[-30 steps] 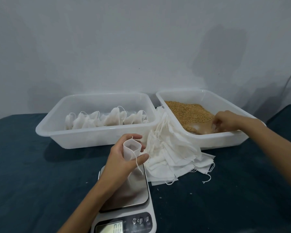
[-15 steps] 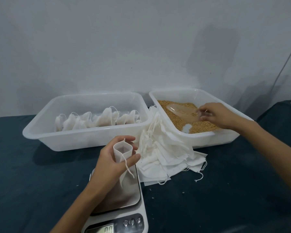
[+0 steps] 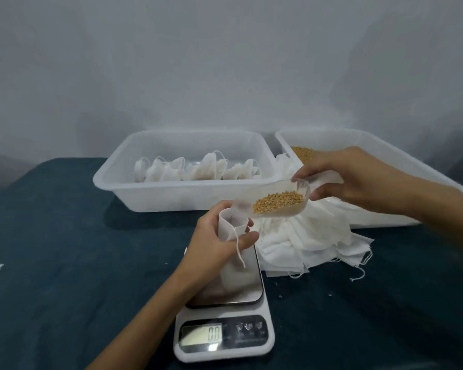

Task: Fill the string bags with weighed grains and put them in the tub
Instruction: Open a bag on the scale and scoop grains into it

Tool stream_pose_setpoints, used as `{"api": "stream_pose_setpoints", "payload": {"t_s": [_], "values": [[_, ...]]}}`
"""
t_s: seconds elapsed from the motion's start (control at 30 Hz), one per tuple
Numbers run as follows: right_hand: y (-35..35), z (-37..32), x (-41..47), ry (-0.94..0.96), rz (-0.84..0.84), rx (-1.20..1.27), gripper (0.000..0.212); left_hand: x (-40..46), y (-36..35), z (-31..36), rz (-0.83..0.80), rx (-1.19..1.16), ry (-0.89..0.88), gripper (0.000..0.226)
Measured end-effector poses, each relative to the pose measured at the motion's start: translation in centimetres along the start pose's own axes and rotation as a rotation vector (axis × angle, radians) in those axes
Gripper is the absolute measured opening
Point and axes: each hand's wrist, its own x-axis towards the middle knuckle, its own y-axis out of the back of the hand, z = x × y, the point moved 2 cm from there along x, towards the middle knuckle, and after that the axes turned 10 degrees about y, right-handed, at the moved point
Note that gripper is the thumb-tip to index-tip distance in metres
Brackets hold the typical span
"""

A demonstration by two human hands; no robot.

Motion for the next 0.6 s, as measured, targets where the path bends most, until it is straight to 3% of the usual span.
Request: {"api": "stream_pose_setpoints", "payload": {"t_s": [0.6], "values": [[1.0, -2.8, 1.8, 0.154, -0.009, -0.240, 0.038, 0.0, -0.4, 0.0, 0.025, -0.014, 0.010, 0.045]]}}
